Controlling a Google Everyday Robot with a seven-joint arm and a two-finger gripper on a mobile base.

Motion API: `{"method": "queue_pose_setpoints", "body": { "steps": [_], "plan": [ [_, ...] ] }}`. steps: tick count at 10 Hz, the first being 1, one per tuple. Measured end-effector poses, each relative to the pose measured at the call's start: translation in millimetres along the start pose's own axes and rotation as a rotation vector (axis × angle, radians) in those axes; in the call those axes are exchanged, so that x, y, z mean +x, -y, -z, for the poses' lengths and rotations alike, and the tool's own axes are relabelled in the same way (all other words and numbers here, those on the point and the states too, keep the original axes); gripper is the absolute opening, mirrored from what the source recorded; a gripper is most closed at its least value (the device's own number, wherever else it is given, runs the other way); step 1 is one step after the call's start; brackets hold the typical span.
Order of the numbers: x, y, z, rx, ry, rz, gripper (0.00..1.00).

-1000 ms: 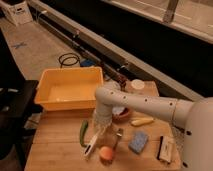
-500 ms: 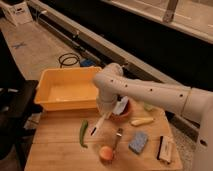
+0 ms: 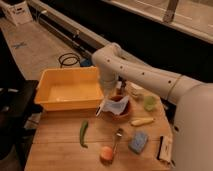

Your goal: Wipe tray with brush

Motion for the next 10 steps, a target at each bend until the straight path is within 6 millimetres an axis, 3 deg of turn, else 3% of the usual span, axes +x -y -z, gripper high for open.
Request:
{"method": "queue_pose_setpoints", "body": {
  "steps": [2, 4, 7, 10],
  "plan": [
    [43, 37, 33, 0.023, -0.055, 0.019, 0.13],
    [73, 73, 63, 0.062, -0.098, 0.032, 0.13],
    [91, 108, 85, 0.181, -0.132, 0.012, 0.13],
    [76, 132, 74, 0.369, -0.09, -0.019, 0.13]
  ]
}}
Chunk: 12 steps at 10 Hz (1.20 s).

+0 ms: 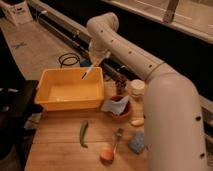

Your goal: Wipe tray with brush

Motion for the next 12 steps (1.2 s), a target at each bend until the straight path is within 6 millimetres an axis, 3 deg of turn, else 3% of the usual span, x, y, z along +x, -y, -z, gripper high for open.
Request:
{"method": "queue_pose_setpoints", "body": {
  "steps": [2, 7, 9, 12],
  "plan": [
    [-19, 7, -17, 0.078, 0.048, -0.013, 0.13],
    [-18, 4, -19, 0.075, 0.056, -0.021, 0.13],
    [-20, -1, -33, 0.077, 0.071, -0.028, 0.13],
    [-45, 20, -49, 0.121, 0.127, -0.014, 0.13]
  ]
}}
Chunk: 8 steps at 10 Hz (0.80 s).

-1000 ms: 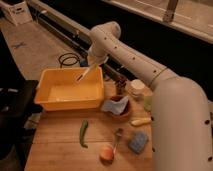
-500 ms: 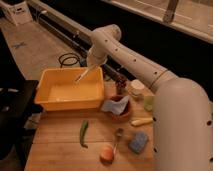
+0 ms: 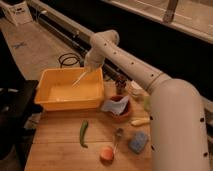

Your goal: Wipe tray with brush

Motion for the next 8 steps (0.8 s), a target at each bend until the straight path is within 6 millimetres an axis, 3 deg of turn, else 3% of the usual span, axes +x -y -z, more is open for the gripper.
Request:
{"method": "queue_pose_setpoints", "body": {
  "steps": [4, 6, 8],
  "plan": [
    [-58, 36, -45, 0.054, 0.081, 0.026, 0.13],
    [-84, 40, -76, 0.054, 0.131, 0.04, 0.13],
    [-94, 35, -101, 0.057, 0.148, 0.035, 0.13]
  ]
}}
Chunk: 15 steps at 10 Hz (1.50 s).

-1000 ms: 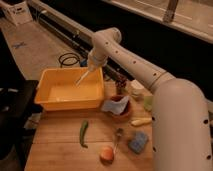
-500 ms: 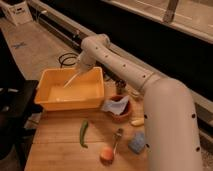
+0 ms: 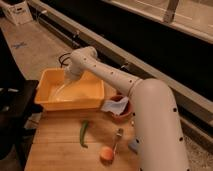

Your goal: Wipe tray with brush

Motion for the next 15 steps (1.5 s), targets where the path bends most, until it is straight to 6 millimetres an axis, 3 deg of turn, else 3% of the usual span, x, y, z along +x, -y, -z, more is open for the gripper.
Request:
{"method": "queue_pose_setpoints", "body": {
  "steps": [1, 8, 10, 12, 15],
  "plan": [
    [0, -6, -9, 0.005, 0.004, -0.03, 0.13],
    [9, -10, -15, 0.011, 0.004, -0.072, 0.13],
    [18, -21, -33, 0.03, 0.027, -0.136, 0.13],
    [29, -43, -59, 0.045, 0.063, -0.223, 0.13],
    [33, -62, -68, 0.015, 0.068, -0.284, 0.13]
  ]
}}
